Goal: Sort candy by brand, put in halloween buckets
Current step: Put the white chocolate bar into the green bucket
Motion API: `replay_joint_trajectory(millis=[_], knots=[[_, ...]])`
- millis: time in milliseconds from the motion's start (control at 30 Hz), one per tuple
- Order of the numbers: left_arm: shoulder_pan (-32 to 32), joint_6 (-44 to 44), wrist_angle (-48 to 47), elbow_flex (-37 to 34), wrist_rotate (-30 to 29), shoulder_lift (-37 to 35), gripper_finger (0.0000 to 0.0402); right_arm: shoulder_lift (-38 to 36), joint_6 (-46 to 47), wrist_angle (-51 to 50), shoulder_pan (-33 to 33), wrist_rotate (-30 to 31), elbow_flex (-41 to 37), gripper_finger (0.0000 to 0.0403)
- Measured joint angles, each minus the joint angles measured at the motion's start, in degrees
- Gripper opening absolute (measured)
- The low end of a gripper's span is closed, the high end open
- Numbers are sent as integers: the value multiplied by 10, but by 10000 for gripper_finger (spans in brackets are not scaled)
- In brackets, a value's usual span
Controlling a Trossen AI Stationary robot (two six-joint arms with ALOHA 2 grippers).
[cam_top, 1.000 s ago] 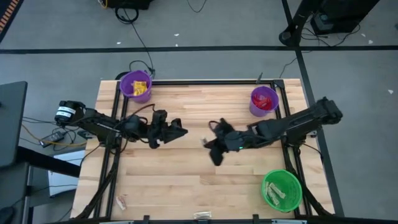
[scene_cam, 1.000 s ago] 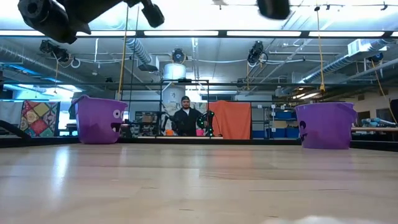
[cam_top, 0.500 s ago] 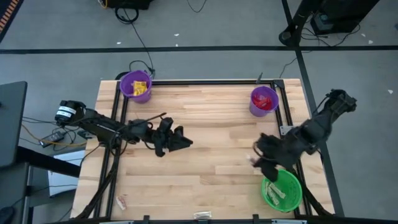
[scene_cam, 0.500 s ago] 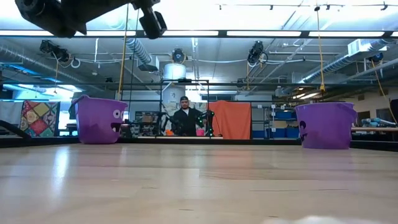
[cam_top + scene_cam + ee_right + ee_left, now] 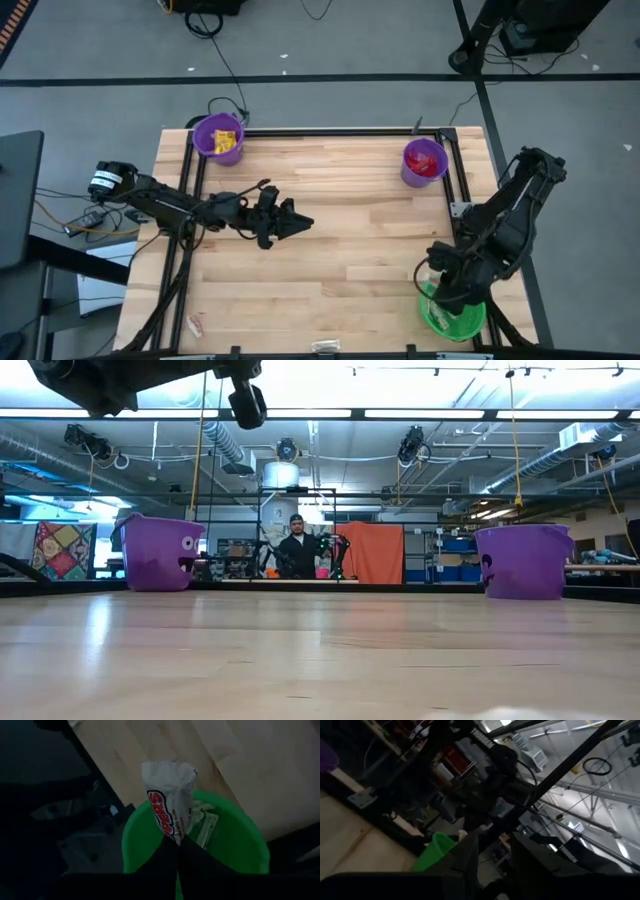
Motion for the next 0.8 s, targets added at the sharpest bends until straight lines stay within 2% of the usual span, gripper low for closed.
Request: replay_joint_trajectory(millis=[100, 300, 400, 633, 800], knots=[[0, 0, -18, 0, 0, 0, 120, 17, 26, 4, 20, -6, 0, 17], [0, -12, -53, 0, -2, 0, 120, 62, 113, 4, 59, -70, 0, 20], [-1, -15, -74, 0, -2, 0, 120, 82, 161, 3, 74, -76, 0, 32], [-11, 2, -152, 0, -56, 0, 120, 95, 232, 10, 103, -24, 0, 116], [-26, 18, -194, 0, -52, 0, 120, 95, 277, 12, 116, 5, 0, 170]])
